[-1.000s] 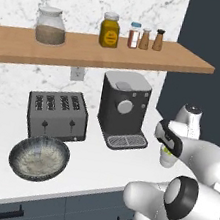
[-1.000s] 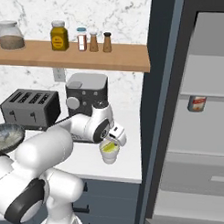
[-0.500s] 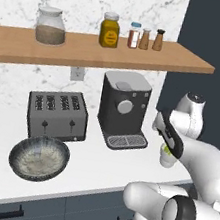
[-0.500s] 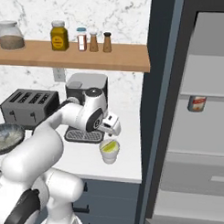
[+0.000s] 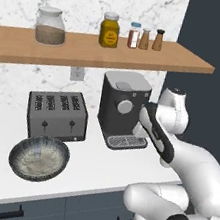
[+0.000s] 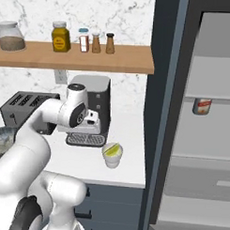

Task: Grab a lemon wedge from the fridge and one ice cube from the ice bowl, and put them in the glass of lemonade.

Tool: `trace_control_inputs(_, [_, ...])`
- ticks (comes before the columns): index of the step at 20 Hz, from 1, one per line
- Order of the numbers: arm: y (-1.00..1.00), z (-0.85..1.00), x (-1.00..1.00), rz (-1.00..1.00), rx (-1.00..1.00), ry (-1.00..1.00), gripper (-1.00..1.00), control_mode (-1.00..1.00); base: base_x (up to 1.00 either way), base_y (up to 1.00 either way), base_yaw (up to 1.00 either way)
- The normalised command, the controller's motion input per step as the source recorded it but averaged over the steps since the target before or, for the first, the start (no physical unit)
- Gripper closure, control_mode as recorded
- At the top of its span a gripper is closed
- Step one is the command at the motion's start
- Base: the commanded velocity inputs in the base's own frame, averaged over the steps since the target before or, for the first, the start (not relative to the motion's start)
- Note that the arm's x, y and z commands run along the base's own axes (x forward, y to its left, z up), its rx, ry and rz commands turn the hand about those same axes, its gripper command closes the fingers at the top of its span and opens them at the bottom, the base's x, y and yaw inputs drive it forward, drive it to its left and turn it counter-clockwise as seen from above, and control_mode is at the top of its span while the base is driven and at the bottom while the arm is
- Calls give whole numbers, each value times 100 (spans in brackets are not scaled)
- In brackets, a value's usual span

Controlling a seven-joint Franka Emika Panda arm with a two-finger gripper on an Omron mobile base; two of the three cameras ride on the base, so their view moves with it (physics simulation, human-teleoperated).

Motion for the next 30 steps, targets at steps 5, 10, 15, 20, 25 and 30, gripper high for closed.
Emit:
trace_control_inputs(5, [100,0,-4,31,0,0,-100,-100,0,0,0])
trace_control_inputs(10, [100,-1,1,19,-4,1,-100,-100,0,0,0])
trace_control_inputs(15, [100,-16,0,10,-3,-1,-100,-100,0,0,0])
trace_control_inputs(20, [100,-20,2,0,0,-2,-100,-100,0,0,0])
trace_control_inputs(25, [100,3,1,0,-1,11,-100,-100,0,0,0])
trace_control_inputs(30, [100,14,8,-3,-10,26,-100,-100,0,0,0])
